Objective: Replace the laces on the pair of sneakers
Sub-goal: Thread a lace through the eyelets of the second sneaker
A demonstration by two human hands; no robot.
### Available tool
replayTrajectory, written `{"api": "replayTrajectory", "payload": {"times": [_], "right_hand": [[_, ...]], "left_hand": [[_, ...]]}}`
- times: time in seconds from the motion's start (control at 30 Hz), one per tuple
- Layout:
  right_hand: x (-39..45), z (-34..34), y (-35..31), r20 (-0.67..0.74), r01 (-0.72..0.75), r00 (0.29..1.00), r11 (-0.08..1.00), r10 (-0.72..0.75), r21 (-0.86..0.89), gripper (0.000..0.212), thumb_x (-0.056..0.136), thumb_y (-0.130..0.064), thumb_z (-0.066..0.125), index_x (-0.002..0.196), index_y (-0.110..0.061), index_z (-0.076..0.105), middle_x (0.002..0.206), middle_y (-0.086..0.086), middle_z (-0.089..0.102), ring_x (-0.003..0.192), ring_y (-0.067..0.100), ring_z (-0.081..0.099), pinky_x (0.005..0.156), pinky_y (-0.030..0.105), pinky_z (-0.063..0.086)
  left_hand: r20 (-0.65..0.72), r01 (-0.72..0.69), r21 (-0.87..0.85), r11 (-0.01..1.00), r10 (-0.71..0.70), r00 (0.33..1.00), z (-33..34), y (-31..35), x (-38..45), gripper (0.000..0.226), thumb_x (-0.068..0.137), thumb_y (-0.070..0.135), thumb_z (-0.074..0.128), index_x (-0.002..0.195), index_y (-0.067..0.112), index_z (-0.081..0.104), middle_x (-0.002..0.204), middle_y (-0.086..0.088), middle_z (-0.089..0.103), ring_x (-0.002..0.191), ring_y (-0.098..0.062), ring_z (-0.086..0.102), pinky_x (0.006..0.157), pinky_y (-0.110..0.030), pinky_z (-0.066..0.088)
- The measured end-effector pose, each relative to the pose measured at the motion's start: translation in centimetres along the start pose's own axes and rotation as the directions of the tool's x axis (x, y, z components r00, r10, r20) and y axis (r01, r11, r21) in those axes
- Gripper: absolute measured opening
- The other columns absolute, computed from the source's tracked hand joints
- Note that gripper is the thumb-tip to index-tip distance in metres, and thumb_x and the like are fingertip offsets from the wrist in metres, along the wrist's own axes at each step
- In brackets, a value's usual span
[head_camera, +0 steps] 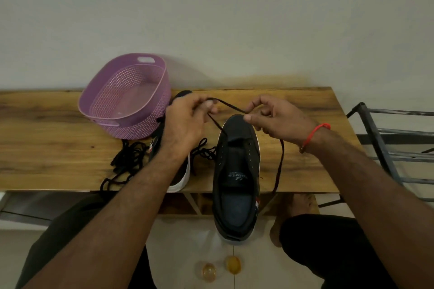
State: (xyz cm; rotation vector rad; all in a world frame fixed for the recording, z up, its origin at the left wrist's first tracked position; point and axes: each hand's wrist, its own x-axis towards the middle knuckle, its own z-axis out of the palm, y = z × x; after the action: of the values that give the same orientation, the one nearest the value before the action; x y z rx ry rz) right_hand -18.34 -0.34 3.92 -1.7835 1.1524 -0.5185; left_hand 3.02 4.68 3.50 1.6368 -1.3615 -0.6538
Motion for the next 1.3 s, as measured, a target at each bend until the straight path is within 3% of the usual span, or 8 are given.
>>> {"api": "replayTrajectory", "payload": {"times": [0.17,0.3,0.47,0.63,0.83,0.97,1.07,1.3], "right_hand": [[-0.6,-1.8,0.7,-0.047,-0.145,0.989,0.969,0.138,-0.201,0.025,0.099,-0.037,0.054,0.095,-0.018,0.070,0.069,-0.005,0.054,0.058,0.007,0.046,0.053,0.021,0.039],[-0.4,-0.4,-0.2,-0.007,-0.185,0.976,0.840,0.219,0.510,0.027,0.105,-0.025,0.046,0.093,-0.007,0.062,0.064,0.001,0.038,0.051,0.012,0.033,0.047,0.025,0.032],[0.3,2.5,-1.9,0.050,-0.089,0.992,0.382,0.113,0.920,0.019,0.105,-0.014,0.042,0.101,-0.004,0.058,0.064,0.001,0.039,0.051,0.012,0.036,0.047,0.024,0.035],[0.7,2.7,-1.5,-0.087,0.018,0.979,0.348,0.185,0.937,0.019,0.105,-0.013,0.041,0.100,-0.004,0.057,0.063,0.001,0.038,0.051,0.011,0.036,0.047,0.024,0.034],[1.0,1.4,0.0,-0.164,0.042,0.935,0.363,0.313,0.931,0.022,0.106,-0.014,0.042,0.102,-0.005,0.061,0.070,0.005,0.058,0.062,0.017,0.059,0.064,0.032,0.056],[1.1,1.6,0.6,-0.075,-0.216,0.914,0.636,0.398,0.741,0.016,0.100,-0.020,0.057,0.109,-0.008,0.063,0.103,0.012,0.069,0.083,0.025,0.068,0.076,0.037,0.058],[0.4,2.0,0.5,-0.080,-0.343,0.931,0.928,0.356,0.145,0.022,0.094,-0.041,0.064,0.106,-0.023,0.063,0.103,-0.001,0.066,0.090,0.017,0.064,0.078,0.035,0.057],[-0.9,3.4,0.5,0.005,-0.294,0.950,0.899,0.312,-0.325,0.025,0.090,-0.044,0.067,0.094,-0.031,0.047,0.080,-0.012,0.056,0.070,0.000,0.052,0.054,0.017,0.036]], "left_hand": [[-0.145,0.227,-0.082,0.971,-0.237,0.961,-1.3,-1.0,0.8,0.034,0.103,0.012,0.054,0.137,0.018,0.056,0.126,0.002,0.067,0.088,-0.005,0.068,0.075,-0.024,0.057],[-0.010,-0.063,0.180,0.982,0.066,0.998,0.4,0.3,-1.2,0.029,0.096,0.019,0.066,0.122,0.029,0.059,0.120,0.006,0.057,0.097,-0.002,0.060,0.082,-0.025,0.055],[0.545,0.006,0.101,0.995,-0.061,0.836,3.3,1.8,-4.0,0.016,0.094,0.043,0.068,0.094,0.027,0.072,0.088,-0.001,0.073,0.086,-0.020,0.069,0.079,-0.047,0.058],[0.412,0.140,-0.022,0.990,-0.119,0.903,3.0,1.6,-3.2,0.012,0.096,0.025,0.068,0.099,0.020,0.078,0.086,0.004,0.077,0.082,-0.013,0.072,0.085,-0.038,0.059],[0.268,0.163,-0.158,0.974,-0.116,0.956,1.4,1.3,-1.7,0.019,0.095,0.019,0.069,0.112,0.021,0.062,0.080,0.000,0.078,0.057,-0.010,0.067,0.048,-0.014,0.046],[0.083,0.142,-0.296,0.944,-0.123,0.989,1.3,1.0,-1.8,0.016,0.093,0.022,0.071,0.104,0.013,0.065,0.083,-0.004,0.077,0.058,-0.012,0.066,0.044,-0.019,0.045],[0.097,0.178,-0.428,0.886,-0.150,0.984,1.3,1.1,-1.6,0.018,0.094,0.014,0.068,0.112,0.011,0.067,0.097,-0.002,0.078,0.067,-0.012,0.071,0.047,-0.018,0.050],[0.109,-0.119,0.104,0.987,0.107,0.988,3.0,-0.4,-2.1,0.020,0.099,0.023,0.062,0.114,0.025,0.074,0.108,0.014,0.067,0.086,-0.009,0.067,0.073,-0.022,0.054]]}}
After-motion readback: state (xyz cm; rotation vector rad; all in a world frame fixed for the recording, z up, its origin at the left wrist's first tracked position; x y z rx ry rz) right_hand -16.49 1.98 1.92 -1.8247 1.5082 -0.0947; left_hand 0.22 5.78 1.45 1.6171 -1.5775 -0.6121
